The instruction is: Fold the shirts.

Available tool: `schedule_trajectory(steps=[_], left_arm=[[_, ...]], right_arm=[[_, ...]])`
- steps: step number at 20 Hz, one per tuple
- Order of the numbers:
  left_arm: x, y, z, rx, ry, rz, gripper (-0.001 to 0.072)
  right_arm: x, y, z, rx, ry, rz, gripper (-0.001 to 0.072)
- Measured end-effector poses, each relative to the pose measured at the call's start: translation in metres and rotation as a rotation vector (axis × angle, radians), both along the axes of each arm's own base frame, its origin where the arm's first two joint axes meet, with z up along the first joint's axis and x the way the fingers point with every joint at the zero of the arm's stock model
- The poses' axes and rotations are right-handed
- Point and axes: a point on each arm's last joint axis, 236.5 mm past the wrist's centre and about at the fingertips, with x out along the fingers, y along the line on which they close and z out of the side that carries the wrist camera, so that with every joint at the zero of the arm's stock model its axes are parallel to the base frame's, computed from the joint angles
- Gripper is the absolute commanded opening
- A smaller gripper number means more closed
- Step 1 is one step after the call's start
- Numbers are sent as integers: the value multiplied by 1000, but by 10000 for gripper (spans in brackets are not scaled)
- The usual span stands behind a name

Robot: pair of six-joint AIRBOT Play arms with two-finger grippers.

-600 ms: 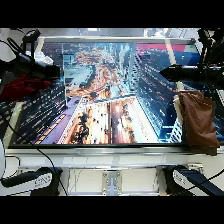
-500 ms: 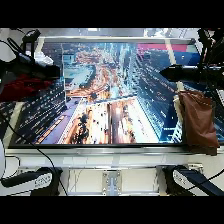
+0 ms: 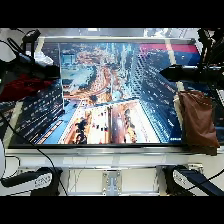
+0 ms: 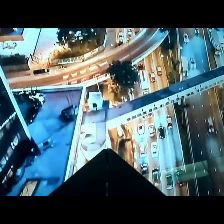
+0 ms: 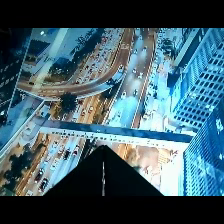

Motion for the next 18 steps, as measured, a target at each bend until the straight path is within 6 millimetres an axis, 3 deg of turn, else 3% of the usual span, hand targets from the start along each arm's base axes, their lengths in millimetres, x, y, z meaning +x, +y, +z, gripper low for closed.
schedule_trajectory(steps=[4,5,6,7,9,10,12,13,15,17,18], left_arm=[[4,2,-8,8,14,3,30],[7,7,-11,31,11,6,173],[14,17,-15,76,-5,19,533],[24,36,-18,151,-29,50,656],[49,98,-15,330,-107,215,633],[60,134,-8,405,-154,325,560],[76,200,3,468,-238,524,533],[82,228,-1,456,-253,606,533],[89,275,-26,378,-229,742,547],[92,307,-68,247,-165,848,680],[95,319,-92,163,-131,899,706]], right_arm=[[0,0,0,0,0,0,15],[0,0,0,0,0,0,15],[0,0,0,0,0,0,15],[0,0,0,0,0,0,15],[3,1,5,17,-18,-10,15],[6,1,8,28,-31,-19,15],[12,1,16,51,-59,-37,15],[15,0,19,60,-72,-47,15],[20,0,27,87,-99,-65,15],[23,0,33,112,-114,-76,15],[24,1,35,123,-119,-80,15]])
